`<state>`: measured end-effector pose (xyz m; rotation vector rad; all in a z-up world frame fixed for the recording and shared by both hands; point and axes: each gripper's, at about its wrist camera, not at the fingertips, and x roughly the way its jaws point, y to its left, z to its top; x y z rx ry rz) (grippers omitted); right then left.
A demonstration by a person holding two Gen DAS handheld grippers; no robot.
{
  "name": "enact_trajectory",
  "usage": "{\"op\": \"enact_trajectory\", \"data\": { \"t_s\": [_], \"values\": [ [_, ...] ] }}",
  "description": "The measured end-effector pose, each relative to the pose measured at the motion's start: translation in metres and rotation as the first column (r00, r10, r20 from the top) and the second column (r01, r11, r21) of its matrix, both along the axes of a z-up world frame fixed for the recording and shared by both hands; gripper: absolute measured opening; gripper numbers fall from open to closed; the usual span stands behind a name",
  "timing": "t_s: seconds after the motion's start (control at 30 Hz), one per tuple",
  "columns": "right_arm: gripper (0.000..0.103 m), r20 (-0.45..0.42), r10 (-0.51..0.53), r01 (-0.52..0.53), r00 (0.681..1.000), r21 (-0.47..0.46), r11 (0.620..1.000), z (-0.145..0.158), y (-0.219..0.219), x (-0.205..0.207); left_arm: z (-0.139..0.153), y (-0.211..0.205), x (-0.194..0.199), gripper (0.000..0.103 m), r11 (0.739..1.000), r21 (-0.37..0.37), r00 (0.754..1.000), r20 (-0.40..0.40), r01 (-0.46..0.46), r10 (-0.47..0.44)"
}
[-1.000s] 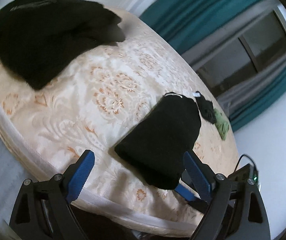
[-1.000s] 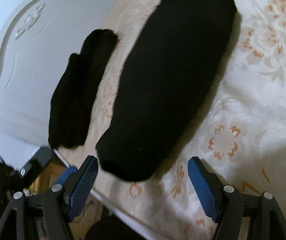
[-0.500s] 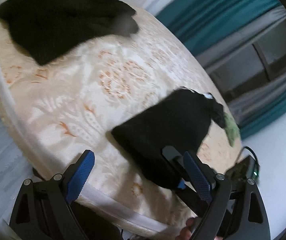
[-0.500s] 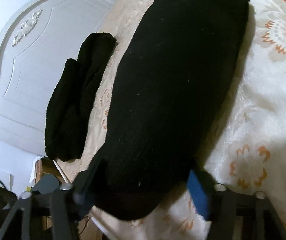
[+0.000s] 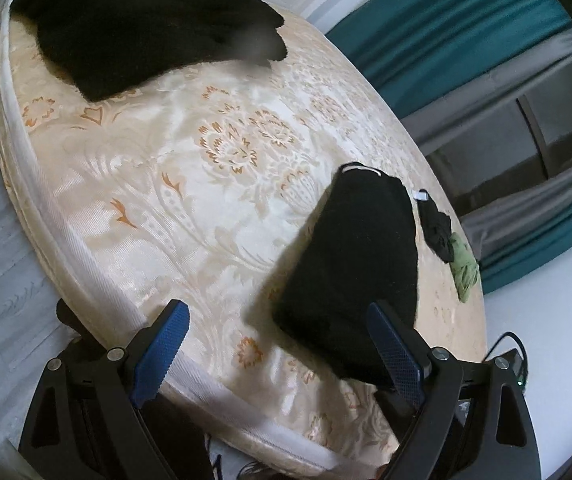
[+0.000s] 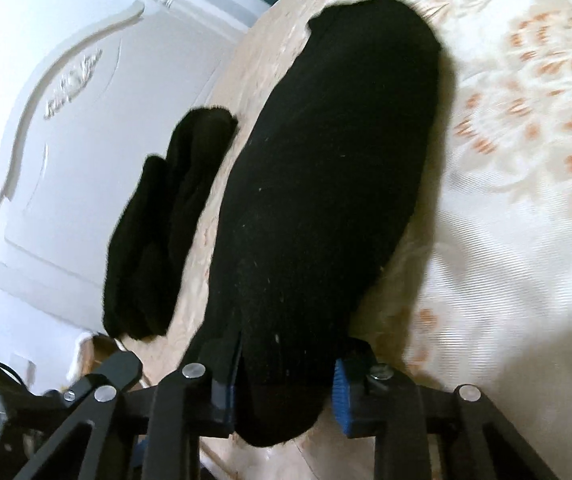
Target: Fold clothes
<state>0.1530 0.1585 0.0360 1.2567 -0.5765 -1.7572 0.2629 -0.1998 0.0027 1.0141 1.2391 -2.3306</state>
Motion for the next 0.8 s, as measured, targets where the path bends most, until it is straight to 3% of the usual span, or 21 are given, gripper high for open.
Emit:
{"op": "enact_trajectory", "data": {
  "t_s": [0.3, 0.43, 0.63, 0.7, 0.8],
  "values": [
    [0.025, 0.012, -0.072, 0.072, 0.997, -0.005, 0.997, 0.003, 0.093, -0.011, -0.007, 0.025, -0.028, 0.092, 0.996, 0.013, 0.993, 0.070, 0.091, -0.092],
    [0.025, -0.016, -0.106, 0.106, 0.994, 0.017, 0.994, 0.010, 0.135, -0.008, -0.009, 0.033, -0.047, 0.092, 0.988, 0.085, 0.988, 0.076, 0.131, -0.137],
    [0.025, -0.019, -0.195, 0.195, 0.981, 0.042, 0.980, 0.015, 0.185, -0.012, -0.018, 0.061, -0.087, 0.092, 0.960, 0.139, 0.959, 0.116, 0.242, -0.259],
    [0.030, -0.065, -0.221, 0.226, 0.973, 0.084, 0.970, 0.023, 0.195, -0.009, -0.023, 0.072, -0.099, 0.092, 0.953, 0.134, 0.949, 0.127, 0.272, -0.289],
    [0.044, -0.164, -0.243, 0.267, 0.956, 0.149, 0.952, 0.038, 0.209, 0.000, -0.029, 0.083, -0.110, 0.092, 0.949, 0.119, 0.946, 0.108, 0.292, -0.305]
  ]
}}
